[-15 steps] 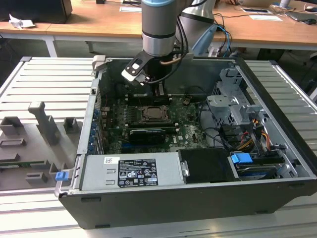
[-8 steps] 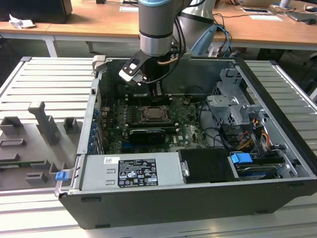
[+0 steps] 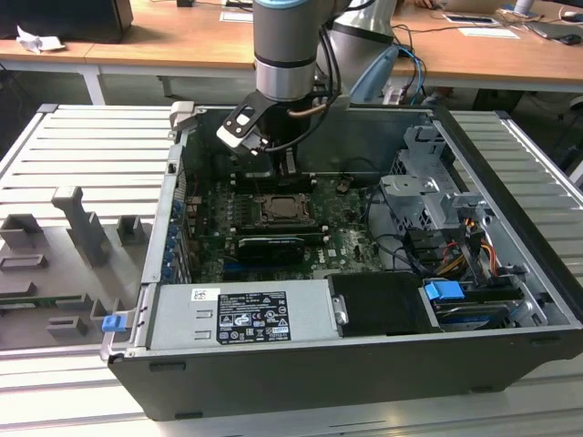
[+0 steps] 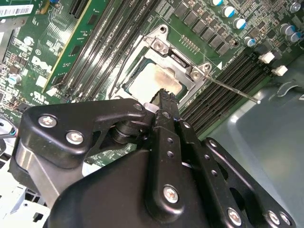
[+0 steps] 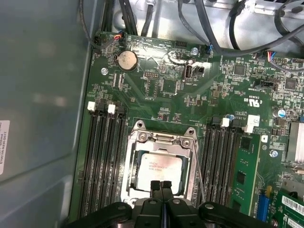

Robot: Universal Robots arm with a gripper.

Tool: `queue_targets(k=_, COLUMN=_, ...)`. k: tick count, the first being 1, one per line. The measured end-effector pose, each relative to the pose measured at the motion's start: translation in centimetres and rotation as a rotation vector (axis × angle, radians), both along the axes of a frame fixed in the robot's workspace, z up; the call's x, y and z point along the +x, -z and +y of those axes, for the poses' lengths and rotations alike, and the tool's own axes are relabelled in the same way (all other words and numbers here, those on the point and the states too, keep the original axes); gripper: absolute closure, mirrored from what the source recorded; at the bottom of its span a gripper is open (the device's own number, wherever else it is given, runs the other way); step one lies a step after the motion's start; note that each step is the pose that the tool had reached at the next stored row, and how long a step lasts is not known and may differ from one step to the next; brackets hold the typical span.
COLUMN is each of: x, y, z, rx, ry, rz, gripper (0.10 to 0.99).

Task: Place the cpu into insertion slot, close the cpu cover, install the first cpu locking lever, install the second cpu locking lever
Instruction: 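Install the first cpu locking lever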

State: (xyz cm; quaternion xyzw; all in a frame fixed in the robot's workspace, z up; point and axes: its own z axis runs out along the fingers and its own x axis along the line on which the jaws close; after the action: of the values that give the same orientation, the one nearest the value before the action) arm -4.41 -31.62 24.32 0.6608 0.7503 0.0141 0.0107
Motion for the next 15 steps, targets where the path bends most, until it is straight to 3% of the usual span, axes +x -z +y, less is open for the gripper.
queue_targets(k=6, x=0.00, y=-0.41, z=0.00, rx=0.000, ry=0.000, rz=0.0000, gripper=0.980)
queue_targets(k=15, x=0.00, y=-2.13, z=0.00, rx=0.000, ry=0.000, rz=0.0000, gripper=0.980)
